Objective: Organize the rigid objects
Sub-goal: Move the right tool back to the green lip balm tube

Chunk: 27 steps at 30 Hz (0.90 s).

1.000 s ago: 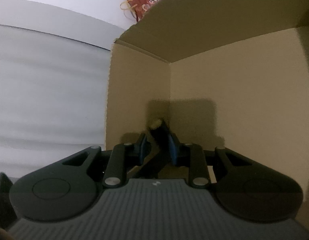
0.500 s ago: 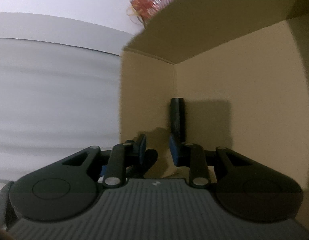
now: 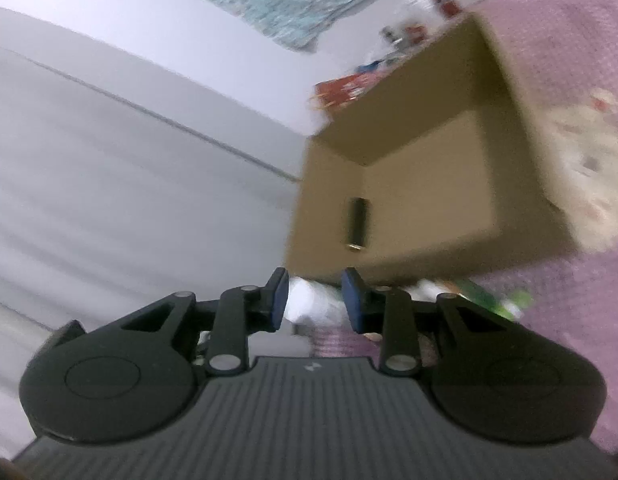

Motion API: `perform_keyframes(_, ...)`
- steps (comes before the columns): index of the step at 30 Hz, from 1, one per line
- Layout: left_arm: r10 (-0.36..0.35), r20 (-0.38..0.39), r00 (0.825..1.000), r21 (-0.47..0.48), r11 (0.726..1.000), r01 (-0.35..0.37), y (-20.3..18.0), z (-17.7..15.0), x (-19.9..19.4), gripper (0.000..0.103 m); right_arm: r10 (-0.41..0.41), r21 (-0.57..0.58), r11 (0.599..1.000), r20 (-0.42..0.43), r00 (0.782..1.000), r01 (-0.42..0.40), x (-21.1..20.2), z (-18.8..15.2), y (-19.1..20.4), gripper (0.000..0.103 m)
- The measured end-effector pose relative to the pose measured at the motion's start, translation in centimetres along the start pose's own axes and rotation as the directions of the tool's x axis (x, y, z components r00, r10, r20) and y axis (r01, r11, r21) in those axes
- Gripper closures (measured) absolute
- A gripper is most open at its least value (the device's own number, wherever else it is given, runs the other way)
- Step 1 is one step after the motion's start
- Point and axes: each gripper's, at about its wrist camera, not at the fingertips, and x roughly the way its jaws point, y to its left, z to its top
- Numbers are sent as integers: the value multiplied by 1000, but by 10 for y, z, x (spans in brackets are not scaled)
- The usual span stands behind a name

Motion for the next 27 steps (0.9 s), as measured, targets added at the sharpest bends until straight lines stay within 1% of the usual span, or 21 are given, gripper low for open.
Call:
perform_keyframes(1, -10, -2, 1000, 7, 1000, 10, -7, -7, 2, 60, -26, 4, 1000, 19, 999, 26, -10, -13, -9, 73)
perform_keyframes(5, -68, -39, 997, 35, 997, 70, -38, -37, 18, 60, -122, 47, 992, 69, 990, 119, -16, -59, -45, 73)
perform_keyframes(7, -102, -71, 992, 35, 994, 105, -50, -50, 32, 61, -172, 71, 983, 82, 982, 167, -8, -77, -62, 73)
perform_keyframes(10, -130, -120, 984, 31, 990, 134, -65, -65, 56, 61, -200, 130, 973, 77, 977, 190, 0, -97, -89, 73)
perform_keyframes(12, -126, -143, 982, 37, 990, 133, -72, -69, 70, 61, -199, 161, 969, 63, 978, 187, 9, -103, -104, 73)
perform_keyframes(14, -115, -155, 981, 49, 991, 124, -75, -70, 82, 62, -212, 165, 965, 48, 976, 202, 16, -106, -111, 73)
perform_keyframes(18, -94, -161, 982, 63, 992, 106, -78, -68, 99, 64, -212, 159, 966, 43, 976, 203, 27, -95, -114, 73)
perform_keyframes(27, -88, -240, 967, 61, 993, 105, -88, -69, 139, 66, -227, 175, 959, 9, 974, 222, 56, -78, -127, 72)
